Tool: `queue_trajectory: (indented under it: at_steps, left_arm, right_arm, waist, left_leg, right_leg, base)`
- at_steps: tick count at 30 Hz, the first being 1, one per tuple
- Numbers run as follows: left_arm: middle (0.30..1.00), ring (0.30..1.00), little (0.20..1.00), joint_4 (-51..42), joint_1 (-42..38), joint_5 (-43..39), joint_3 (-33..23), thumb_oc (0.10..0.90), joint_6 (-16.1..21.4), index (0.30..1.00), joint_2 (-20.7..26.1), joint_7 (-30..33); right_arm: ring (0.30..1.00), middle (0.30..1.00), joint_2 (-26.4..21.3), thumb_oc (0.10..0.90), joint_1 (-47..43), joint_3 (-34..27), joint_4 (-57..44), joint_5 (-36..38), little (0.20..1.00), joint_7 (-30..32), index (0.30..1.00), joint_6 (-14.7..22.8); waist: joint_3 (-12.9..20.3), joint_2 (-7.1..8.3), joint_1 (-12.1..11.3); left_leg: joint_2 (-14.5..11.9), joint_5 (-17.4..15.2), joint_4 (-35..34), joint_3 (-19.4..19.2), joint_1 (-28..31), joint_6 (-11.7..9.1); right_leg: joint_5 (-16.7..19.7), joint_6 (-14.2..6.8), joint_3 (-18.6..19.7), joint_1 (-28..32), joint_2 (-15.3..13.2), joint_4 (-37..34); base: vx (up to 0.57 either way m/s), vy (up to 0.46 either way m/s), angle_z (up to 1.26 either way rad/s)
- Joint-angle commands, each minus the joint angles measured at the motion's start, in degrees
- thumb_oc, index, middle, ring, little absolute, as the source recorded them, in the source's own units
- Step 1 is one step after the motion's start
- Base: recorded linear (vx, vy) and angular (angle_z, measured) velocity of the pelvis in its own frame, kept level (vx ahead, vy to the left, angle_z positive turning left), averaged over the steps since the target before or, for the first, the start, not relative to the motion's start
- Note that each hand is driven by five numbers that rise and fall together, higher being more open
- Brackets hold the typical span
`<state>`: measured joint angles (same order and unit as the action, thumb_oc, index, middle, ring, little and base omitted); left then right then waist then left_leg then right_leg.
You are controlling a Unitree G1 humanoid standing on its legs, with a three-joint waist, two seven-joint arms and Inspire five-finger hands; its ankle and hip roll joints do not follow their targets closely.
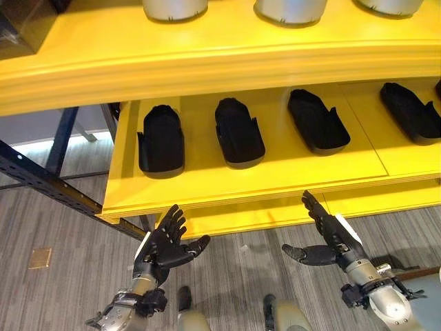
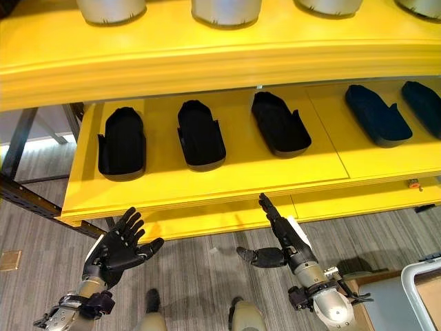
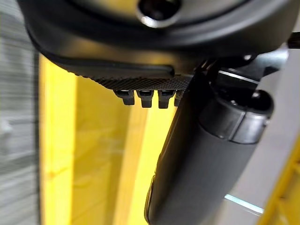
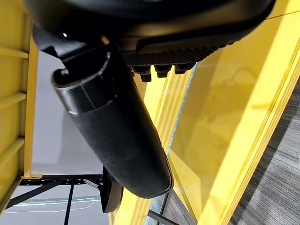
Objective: Move parts from the plastic box to the shelf.
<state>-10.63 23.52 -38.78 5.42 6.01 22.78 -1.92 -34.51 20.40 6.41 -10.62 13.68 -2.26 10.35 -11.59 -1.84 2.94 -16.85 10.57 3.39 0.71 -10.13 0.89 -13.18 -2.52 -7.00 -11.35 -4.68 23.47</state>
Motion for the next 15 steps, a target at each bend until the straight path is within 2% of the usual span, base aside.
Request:
queue_trajectory:
  at_steps: [1, 4, 9, 11, 13, 15]
  left_arm:
    - [1.000, 1.000, 1.000, 0.09, -1.83, -5.11, -2.23, 0.900, 6.16, 1.000, 1.07, -2.28]
    - [1.000, 1.000, 1.000, 1.99, -2.12, -7.20, -1.08, 0.900, 5.33, 1.000, -0.30, -3.26]
    - [1.000, 1.000, 1.000, 3.61, -1.92, -2.51, -1.05, 0.900, 5.83, 1.000, 0.32, -3.19]
    - [1.000, 1.000, 1.000, 4.17, -3.24, 0.22, -1.04, 0.900, 6.27, 1.000, 1.08, -2.64]
    - [1.000, 1.000, 1.000, 4.27, -4.11, 5.52, -1.03, 0.900, 7.27, 1.000, 2.24, -1.81]
    - [1.000, 1.000, 1.000, 5.67, -5.06, 6.19, -0.18, 0.900, 7.03, 1.000, 1.78, -1.18]
  right_arm:
    - [1.000, 1.000, 0.02, 0.900, -2.89, -3.51, -1.54, 3.94, 1.000, 0.41, 1.000, 6.56]
    - [1.000, 1.000, 1.21, 0.900, -2.35, -3.98, -0.77, 4.53, 1.000, -0.29, 1.000, 5.70]
    - [1.000, 1.000, 3.05, 0.900, -2.08, -3.33, 0.90, 5.47, 1.000, -1.08, 1.000, 4.72]
    - [1.000, 1.000, 4.20, 0.900, -2.46, -3.04, 1.22, 5.88, 1.000, -0.92, 1.000, 4.45]
    - [1.000, 1.000, 4.82, 0.900, -3.10, -2.50, 2.44, 5.42, 1.000, -0.89, 1.000, 4.19]
    - [1.000, 1.000, 5.75, 0.900, -4.31, -1.17, 3.29, 5.79, 1.000, -1.04, 1.000, 3.86]
  waist:
    - [4.87, 2.79, 0.27]
    - [6.77, 3.81, 0.31]
    - [9.03, 3.18, 0.66]
    - [9.96, 3.22, 0.89]
    - [10.41, 3.44, 0.73]
    - [10.43, 3.76, 0.50]
  left_leg:
    - [4.28, -6.17, 4.08, 0.18, 0.31, -6.66]
    - [10.87, -11.03, 5.06, 1.84, 1.29, -5.62]
    - [12.43, -9.69, -2.49, 1.23, 4.15, -4.29]
    - [13.29, -8.69, -5.44, 0.43, 5.17, -4.15]
    - [14.01, -9.02, -6.58, -0.37, 6.26, -3.53]
    - [14.63, -9.25, -7.16, -1.53, 7.02, -3.08]
  right_leg:
    - [6.69, -1.68, 1.33, 5.33, 0.50, -13.17]
    - [9.87, -2.40, 1.53, 7.41, -1.22, -18.68]
    - [12.99, -3.95, 1.68, 8.31, -2.47, -23.09]
    - [14.10, -4.70, 1.72, 8.45, -3.45, -24.66]
    - [15.04, -5.60, 1.99, 8.47, -4.36, -25.31]
    - [15.81, -6.25, 2.76, 8.40, -5.07, -25.54]
  base:
    - [0.04, 0.008, 0.08]
    - [0.04, 0.072, 0.11]
    - [0.05, 0.134, 0.06]
    - [0.04, 0.178, -0.05]
    - [0.04, 0.158, -0.06]
    - [0.02, 0.138, -0.21]
